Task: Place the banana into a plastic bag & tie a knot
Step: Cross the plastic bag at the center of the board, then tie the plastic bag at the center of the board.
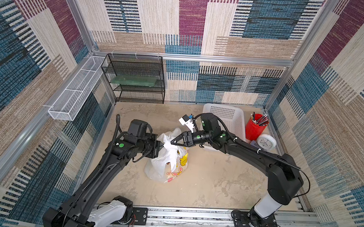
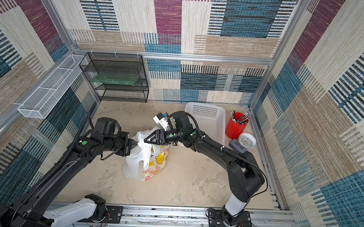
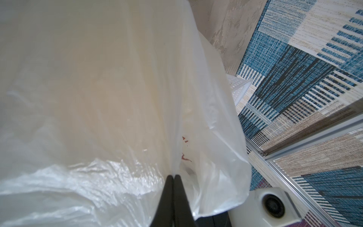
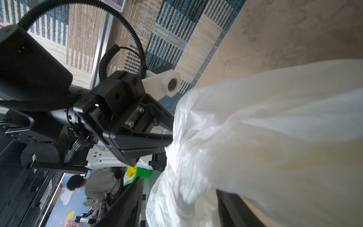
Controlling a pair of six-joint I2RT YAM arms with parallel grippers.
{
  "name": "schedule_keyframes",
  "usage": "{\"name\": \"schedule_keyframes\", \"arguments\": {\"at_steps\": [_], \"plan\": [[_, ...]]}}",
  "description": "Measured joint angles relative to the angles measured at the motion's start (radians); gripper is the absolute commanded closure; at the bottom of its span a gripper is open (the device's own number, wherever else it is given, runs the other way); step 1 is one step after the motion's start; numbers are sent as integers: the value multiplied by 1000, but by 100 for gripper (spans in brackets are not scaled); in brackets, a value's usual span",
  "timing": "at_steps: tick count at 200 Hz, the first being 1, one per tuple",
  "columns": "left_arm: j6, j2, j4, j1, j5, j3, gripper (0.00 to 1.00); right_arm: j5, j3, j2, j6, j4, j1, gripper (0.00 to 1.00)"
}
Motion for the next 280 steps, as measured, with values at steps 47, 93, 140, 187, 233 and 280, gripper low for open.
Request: {"name": "schedule_keyframes", "arguments": {"at_steps": [47,93,140,187,233,280], "plan": [[30,22,-25,0,-2,37,100,115,-78,-128,-78,-194,18,38],[51,27,-43,0,-2,47,100,192,-107,-185,-93,-285,125,45],[67,30,-64,0,-2,56,100,230,-76,-164,-79,-300,200,50],[75,30,-68,0,-2,58,100,238,-56,-123,-65,-298,233,66],[101,37,-81,0,-5,81,100,259,-61,-121,-43,-291,228,100],[243,117,-171,29,-17,204,100,315,-132,-189,-37,-314,186,100]]}}
